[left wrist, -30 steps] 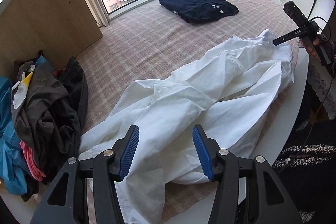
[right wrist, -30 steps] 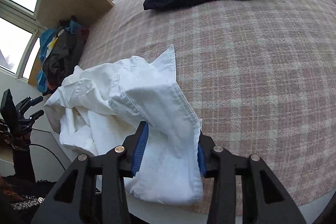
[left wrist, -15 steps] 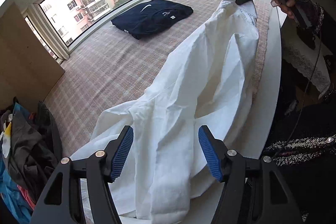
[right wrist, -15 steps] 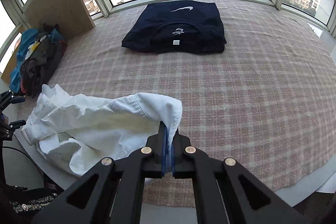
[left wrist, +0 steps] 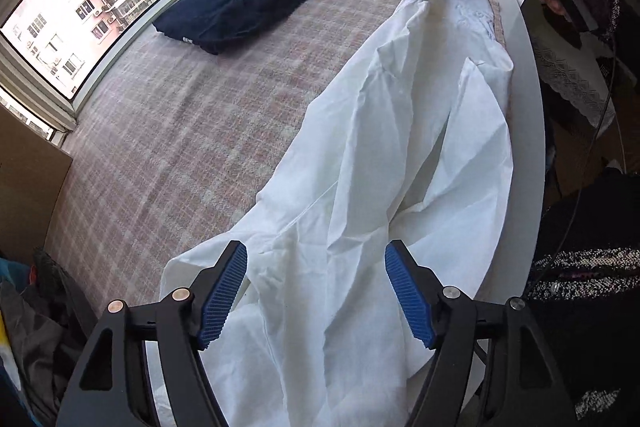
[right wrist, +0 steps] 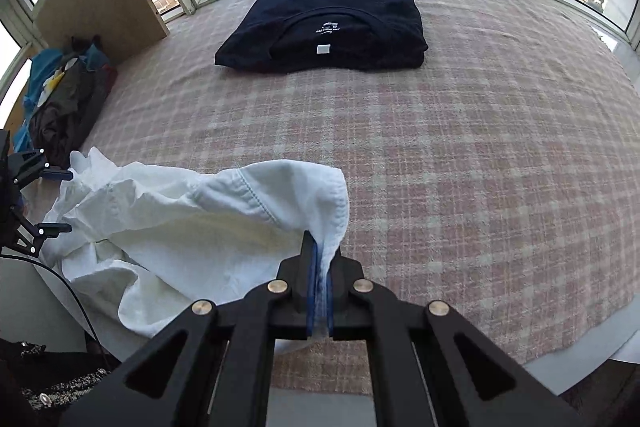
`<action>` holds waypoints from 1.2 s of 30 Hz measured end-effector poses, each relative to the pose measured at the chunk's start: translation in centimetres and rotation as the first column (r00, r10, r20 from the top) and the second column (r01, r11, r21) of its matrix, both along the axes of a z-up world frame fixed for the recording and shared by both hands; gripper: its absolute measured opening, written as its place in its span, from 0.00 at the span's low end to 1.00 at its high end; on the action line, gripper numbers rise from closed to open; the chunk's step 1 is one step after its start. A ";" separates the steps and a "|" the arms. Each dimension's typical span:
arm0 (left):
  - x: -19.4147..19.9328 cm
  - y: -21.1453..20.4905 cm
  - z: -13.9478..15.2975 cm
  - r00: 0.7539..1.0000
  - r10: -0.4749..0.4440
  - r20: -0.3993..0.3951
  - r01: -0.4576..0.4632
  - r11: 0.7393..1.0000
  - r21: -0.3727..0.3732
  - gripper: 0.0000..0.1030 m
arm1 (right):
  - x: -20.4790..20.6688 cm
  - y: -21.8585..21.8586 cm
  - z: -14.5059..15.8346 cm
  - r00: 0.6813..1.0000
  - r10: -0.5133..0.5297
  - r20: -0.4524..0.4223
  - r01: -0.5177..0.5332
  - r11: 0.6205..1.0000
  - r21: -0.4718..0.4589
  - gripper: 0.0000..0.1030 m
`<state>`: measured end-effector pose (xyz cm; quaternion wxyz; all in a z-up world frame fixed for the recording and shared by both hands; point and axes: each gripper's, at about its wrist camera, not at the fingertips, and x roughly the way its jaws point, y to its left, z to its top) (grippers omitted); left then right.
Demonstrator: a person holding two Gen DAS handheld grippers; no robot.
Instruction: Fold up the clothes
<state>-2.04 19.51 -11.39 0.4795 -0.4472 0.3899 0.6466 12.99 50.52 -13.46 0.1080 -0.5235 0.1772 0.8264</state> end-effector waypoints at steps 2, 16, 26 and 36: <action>-0.2 0.4 -0.9 1.000 -0.009 0.014 0.009 0.999 -0.033 0.68 | 0.0 0.0 -0.1 1.000 -0.002 0.002 0.002 1.000 -0.002 0.03; -0.1 -0.1 -0.3 0.997 -0.004 0.076 0.006 1.000 -0.017 0.01 | 0.0 0.2 0.2 1.000 -0.019 -0.007 0.019 1.000 0.003 0.04; 6.4 -1.9 -1.2 0.990 -0.117 0.075 0.120 0.992 -0.047 0.15 | -0.2 0.1 -0.1 1.000 -0.014 0.008 0.014 1.000 0.008 0.03; 7.0 -1.5 2.4 0.988 -0.133 -0.075 0.136 0.990 0.038 0.62 | -0.4 0.4 -0.1 1.000 -0.009 0.012 0.009 1.000 0.002 0.03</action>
